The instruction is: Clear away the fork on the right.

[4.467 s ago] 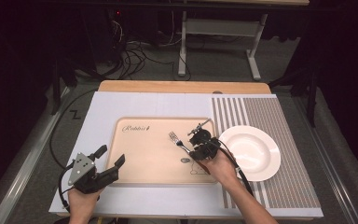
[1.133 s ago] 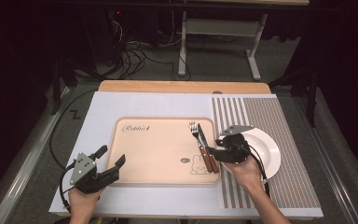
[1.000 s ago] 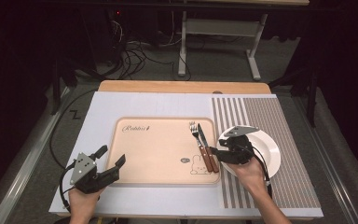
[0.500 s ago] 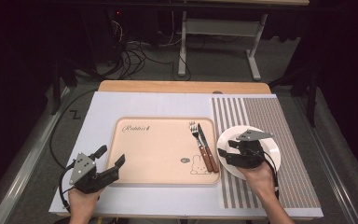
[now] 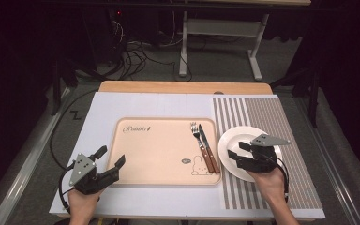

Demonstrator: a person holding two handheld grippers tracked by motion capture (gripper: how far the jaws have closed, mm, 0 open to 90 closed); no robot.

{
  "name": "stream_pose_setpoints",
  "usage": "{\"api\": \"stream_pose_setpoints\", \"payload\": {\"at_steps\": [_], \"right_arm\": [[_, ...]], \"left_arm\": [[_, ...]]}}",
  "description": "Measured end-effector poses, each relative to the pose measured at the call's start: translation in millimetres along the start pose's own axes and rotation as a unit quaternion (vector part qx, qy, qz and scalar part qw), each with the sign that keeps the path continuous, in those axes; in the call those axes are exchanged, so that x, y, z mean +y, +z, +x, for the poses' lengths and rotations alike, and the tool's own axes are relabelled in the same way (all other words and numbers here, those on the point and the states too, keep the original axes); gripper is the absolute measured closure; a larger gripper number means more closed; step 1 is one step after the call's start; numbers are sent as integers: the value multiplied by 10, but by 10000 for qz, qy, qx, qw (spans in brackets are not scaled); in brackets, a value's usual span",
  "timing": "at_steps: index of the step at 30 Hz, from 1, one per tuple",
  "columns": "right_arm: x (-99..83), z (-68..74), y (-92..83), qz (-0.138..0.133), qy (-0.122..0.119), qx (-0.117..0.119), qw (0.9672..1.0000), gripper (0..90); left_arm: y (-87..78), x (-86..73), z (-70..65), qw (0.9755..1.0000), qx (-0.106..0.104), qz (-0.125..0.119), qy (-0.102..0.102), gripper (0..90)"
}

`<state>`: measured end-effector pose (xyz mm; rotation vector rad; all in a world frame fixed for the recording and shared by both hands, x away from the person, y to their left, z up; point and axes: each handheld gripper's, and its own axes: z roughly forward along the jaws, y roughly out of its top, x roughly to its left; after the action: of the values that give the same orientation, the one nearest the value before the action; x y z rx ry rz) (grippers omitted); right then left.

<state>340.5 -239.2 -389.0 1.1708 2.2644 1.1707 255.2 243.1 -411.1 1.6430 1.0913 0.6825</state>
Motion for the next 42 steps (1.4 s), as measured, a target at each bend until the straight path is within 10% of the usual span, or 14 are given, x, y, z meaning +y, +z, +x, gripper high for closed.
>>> {"api": "stream_pose_setpoints", "payload": {"at_steps": [42], "right_arm": [[-548, -271, -553, -1106, 376, -408, 9923, 352]], "left_arm": [[-52, 1, 33, 9999, 24, -81, -81, 276]]}}
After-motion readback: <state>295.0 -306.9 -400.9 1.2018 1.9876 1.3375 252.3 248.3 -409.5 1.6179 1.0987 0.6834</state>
